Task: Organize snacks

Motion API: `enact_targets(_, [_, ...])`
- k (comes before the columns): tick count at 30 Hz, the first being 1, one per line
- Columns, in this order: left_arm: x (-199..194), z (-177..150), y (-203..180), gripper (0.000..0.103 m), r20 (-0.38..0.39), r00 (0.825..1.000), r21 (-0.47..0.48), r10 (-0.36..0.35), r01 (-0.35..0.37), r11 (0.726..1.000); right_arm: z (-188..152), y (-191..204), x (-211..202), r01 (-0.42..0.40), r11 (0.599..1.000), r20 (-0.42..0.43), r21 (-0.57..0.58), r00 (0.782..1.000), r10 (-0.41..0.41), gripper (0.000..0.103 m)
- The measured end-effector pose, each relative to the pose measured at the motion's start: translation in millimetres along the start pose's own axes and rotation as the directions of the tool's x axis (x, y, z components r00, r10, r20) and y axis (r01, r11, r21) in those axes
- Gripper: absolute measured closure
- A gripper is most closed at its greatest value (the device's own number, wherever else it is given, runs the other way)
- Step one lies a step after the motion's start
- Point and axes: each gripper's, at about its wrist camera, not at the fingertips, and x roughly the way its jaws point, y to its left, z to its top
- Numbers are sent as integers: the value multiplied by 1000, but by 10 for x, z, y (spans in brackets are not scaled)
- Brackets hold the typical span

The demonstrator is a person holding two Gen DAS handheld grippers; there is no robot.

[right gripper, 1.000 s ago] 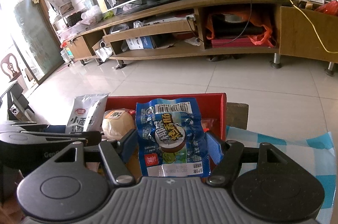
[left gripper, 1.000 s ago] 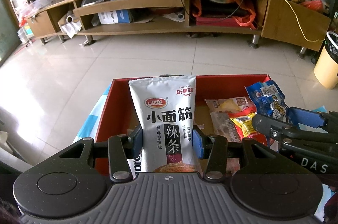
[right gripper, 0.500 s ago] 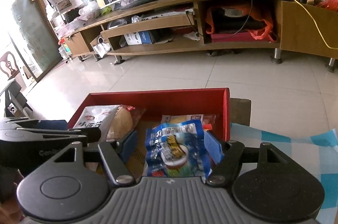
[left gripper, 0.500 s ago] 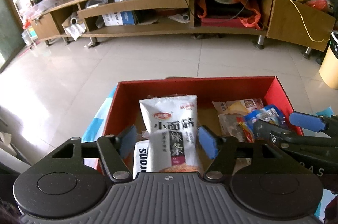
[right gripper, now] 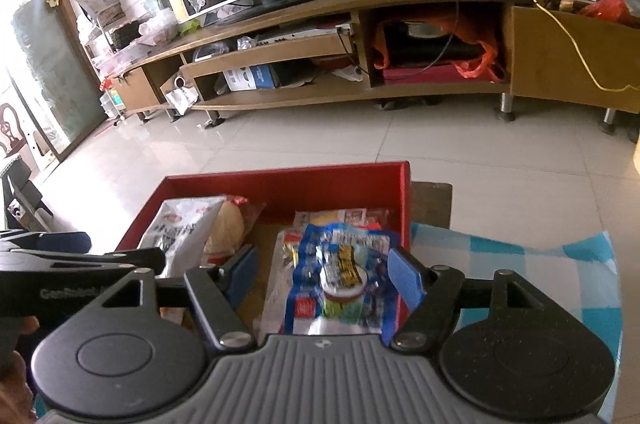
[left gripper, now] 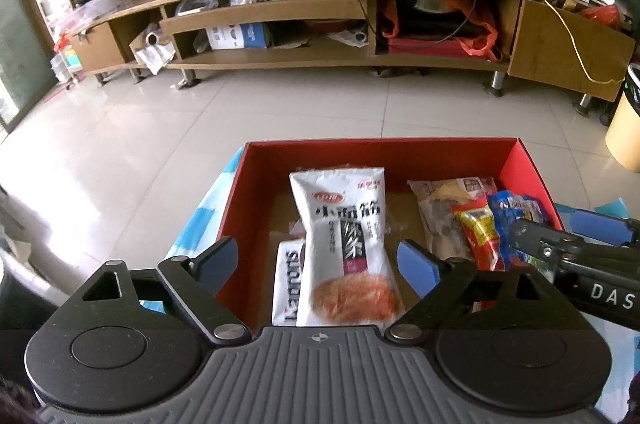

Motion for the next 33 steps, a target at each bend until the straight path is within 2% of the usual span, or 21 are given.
enact_targets(4, [-95,-130,10,8,-2,1000,1,7,-7,1000,-108,-5,-109,10,1000,-16,11,1000,-10,33])
enact_targets(14, [-389,-461,63,2,3,1000,-9,-24,24,1000,-429,124,-452,-25,999,-20,39,999,26,32])
enact_targets(28, [-689,-762,-64,1,50,999,48,5,-8,999,-699,131,-783,-23,997,-10,76,1000,24,32])
enact_targets(33, [-762,-816,-48,1,61,998,38,1,-3,999,-749,137,-870,-29,996,-2,90,1000,29,32])
